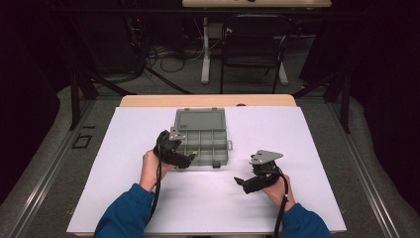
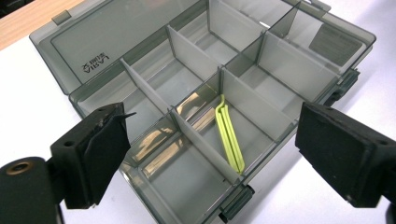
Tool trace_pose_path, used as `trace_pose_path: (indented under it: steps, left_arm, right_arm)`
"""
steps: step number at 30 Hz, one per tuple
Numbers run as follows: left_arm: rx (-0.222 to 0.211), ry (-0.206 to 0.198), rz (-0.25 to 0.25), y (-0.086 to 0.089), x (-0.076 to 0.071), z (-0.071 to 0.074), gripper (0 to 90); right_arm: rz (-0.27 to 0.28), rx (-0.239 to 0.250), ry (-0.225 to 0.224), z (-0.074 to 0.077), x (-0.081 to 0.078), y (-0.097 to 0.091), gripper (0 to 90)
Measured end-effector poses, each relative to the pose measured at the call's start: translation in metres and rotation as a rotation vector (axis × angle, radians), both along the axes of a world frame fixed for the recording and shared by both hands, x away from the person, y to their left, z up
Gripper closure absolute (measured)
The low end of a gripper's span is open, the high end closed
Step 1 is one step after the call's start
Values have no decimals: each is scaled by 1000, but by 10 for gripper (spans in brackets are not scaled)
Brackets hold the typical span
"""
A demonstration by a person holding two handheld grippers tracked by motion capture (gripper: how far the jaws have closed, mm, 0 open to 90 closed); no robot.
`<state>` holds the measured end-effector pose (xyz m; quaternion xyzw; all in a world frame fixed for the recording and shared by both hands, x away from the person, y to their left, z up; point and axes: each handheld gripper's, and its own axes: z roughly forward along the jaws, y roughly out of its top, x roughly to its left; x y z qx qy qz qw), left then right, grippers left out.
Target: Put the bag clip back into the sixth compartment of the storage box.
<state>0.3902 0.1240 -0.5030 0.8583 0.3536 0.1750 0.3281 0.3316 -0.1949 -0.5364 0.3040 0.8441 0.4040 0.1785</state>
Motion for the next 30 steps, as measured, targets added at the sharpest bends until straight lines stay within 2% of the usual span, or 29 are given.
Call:
trace_pose_path:
  steps: [16, 24, 27, 30]
  left_arm:
    - [19, 0, -14, 5, -3, 5, 1]
    - [34, -12, -23, 7, -2, 7, 1]
    - [54, -20, -40, 7, 0, 6, 0]
    - [53, -24, -50, 7, 2, 8, 0]
  right_arm:
    - [-3, 12, 19, -1, 1, 0, 0]
    - [1, 6, 22, -2, 1, 0, 0]
    - [2, -1, 21, -1, 1, 1, 0]
    - [0, 0, 18, -2, 1, 0, 0]
